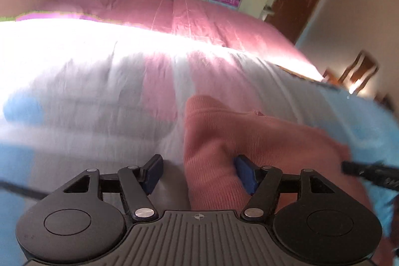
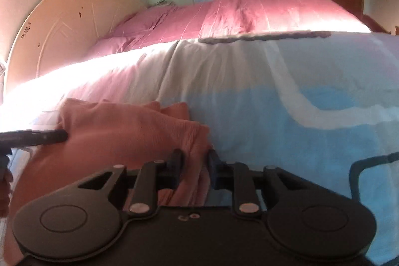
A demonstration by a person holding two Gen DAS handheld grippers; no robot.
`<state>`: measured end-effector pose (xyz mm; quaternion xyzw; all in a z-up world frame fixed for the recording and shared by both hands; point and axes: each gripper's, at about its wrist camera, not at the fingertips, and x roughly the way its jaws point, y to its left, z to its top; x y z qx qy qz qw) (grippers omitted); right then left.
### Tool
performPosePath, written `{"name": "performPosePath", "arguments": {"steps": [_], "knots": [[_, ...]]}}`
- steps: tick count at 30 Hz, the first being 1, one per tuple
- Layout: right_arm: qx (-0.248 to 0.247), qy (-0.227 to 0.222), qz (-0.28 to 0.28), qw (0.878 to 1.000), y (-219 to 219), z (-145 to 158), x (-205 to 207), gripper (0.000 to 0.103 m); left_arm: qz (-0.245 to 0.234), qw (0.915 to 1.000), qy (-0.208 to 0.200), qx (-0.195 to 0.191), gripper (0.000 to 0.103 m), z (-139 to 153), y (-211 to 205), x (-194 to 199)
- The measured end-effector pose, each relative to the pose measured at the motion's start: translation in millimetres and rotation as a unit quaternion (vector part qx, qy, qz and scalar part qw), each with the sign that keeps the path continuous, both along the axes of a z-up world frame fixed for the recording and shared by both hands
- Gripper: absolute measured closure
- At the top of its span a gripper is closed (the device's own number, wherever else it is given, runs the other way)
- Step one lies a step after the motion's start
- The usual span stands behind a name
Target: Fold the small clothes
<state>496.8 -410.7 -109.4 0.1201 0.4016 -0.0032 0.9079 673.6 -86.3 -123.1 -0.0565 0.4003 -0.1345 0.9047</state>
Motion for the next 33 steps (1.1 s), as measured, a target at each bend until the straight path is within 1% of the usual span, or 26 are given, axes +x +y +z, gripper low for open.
{"name": "performPosePath", "arguments": {"steps": [1, 2, 3, 4, 5, 7, 9, 10, 11, 13, 14, 16, 17, 18, 19, 20, 21, 23, 25, 26, 27, 28, 30, 31, 32, 33], "knots": [[-0.003, -0.005, -0.003, 1.0, -0.6, 2.3, -3.4, 0.088, -0.009, 0.9997, -0.022, 0.003, 0.04, 6.6, -4.9, -5.7], [-0.006, -0.009, -0.007, 1.0, -0.9, 4.5, -7.6, 0.089, -0.021, 0.999, -0.037, -0.013, 0.04, 10.4, -5.7, -10.7], [-0.011, -0.009, -0.007, 1.0, -0.3, 6.0, -11.9, 0.09, -0.026, 0.9986, -0.036, -0.028, 0.04, 10.7, -4.6, -12.9], [-0.02, -0.006, -0.004, 1.0, 2.8, 8.7, -12.3, 0.089, -0.02, 0.999, -0.03, -0.027, 0.04, 10.2, -3.1, -13.4], [-0.033, -0.007, -0.007, 0.999, 6.0, 14.2, -11.5, 0.076, -0.014, 0.9991, -0.031, -0.026, 0.04, 9.4, -0.8, -13.4], [-0.045, -0.042, -0.021, 0.998, 12.4, 33.7, -7.6, 0.068, -0.003, 0.9988, -0.028, -0.04, 0.04, 11.4, 6.6, -11.5], [0.002, -0.064, 0.007, 0.998, 16.9, 43.2, 10.8, 0.072, 0.005, 0.9983, -0.024, -0.052, 0.04, 11.5, 11.6, -4.5], [0.022, -0.061, 0.031, 0.997, 25.6, 43.6, 26.4, 0.073, 0.005, 0.9982, -0.02, -0.056, 0.04, 10.4, 11.3, -1.5], [0.027, -0.054, 0.054, 0.997, 35.6, 41.7, 40.2, 0.073, 0.004, 0.998, -0.014, -0.061, 0.04, 9.5, 12.5, 2.0], [0.01, -0.037, 0.113, 0.993, 62.6, 32.8, 68.3, 0.073, -0.003, 0.9978, 0.0, -0.066, 0.04, 0.8, 8.8, 13.9], [-0.005, -0.029, 0.134, 0.991, 73.2, 27.7, 78.7, 0.069, -0.006, 0.9977, 0.004, -0.067, 0.04, -0.8, 9.4, 15.8], [-0.021, -0.005, 0.161, 0.987, 85.7, 16.3, 96.1, 0.067, -0.011, 0.9974, 0.008, -0.071, 0.04, -10.2, 7.6, 25.0], [-0.027, 0.009, 0.176, 0.984, 90.5, 10.1, 101.7, 0.069, -0.013, 0.9972, 0.007, -0.073, 0.04, -10.9, 8.2, 24.8], [-0.037, 0.019, 0.197, 0.98, 95.3, 5.9, 102.6, 0.077, -0.018, 0.9972, 0.002, -0.073, 0.046, -11.4, 6.7, 25.0], [-0.04, 0.025, 0.218, 0.975, 99.5, 3.5, 99.6, 0.087, -0.028, 0.997, -0.005, -0.071, 0.06, -11.5, 4.0, 25.0], [-0.047, 0.024, 0.23, 0.972, 102.1, 3.5, 94.6, 0.098, -0.04, 0.9964, -0.024, -0.071, 0.064, -10.2, 0.6, 20.9], [-0.057, 0.016, 0.235, 0.97, 105.0, 5.1, 87.5, 0.1, -0.047, 0.9955, -0.046, -0.069, 0.066, -7.9, -2.3, 16.3], [-0.082, -0.028, 0.229, 0.97, 106.7, 14.8, 69.1, 0.101, -0.045, 0.997, -0.053, -0.035, 0.066, -9.1, -12.1, 16.2], [-0.097, -0.052, 0.206, 0.972, 106.6, 17.7, 60.9, 0.102, -0.034, 0.997, -0.062, -0.032, 0.066, -10.1, -14.1, 18.6], [-0.104, -0.052, 0.196, 0.974, 106.3, 15.2, 61.5, 0.102, -0.033, 0.9983, -0.046, -0.014, 0.066, -13.9, -18.4, 23.9], [-0.106, -0.039, 0.188, 0.976, 105.0, 9.4, 64.4, 0.102, -0.032, 0.9988, -0.037, 0.0, 0.065, -15.6, -21.5, 28.4], [-0.109, -0.015, 0.18, 0.978, 104.4, -1.3, 69.2, 0.102, -0.035, 0.9988, -0.034, 0.007, 0.065, -13.6, -23.7, 30.1], [-0.107, -0.014, 0.168, 0.98, 104.7, -6.3, 67.2, 0.103, -0.034, 0.9984, -0.034, 0.03, 0.062, -1.7, -25.3, 30.0], [-0.103, -0.012, 0.16, 0.982, 104.8, -2.4, 67.6, 0.098, -0.03, 0.9976, -0.051, 0.037, 0.059, 6.5, -22.0, 22.9], [-0.101, -0.014, 0.153, 0.983, 104.1, 1.2, 67.6, 0.086, -0.035, 0.9967, -0.066, 0.032, 0.057, 15.1, -16.1, 12.7], [-0.1, -0.024, 0.145, 0.984, 102.9, 6.2, 67.2, 0.084, -0.04, 0.996, -0.077, 0.019, 0.057, 22.4, -9.8, 3.9]]}}
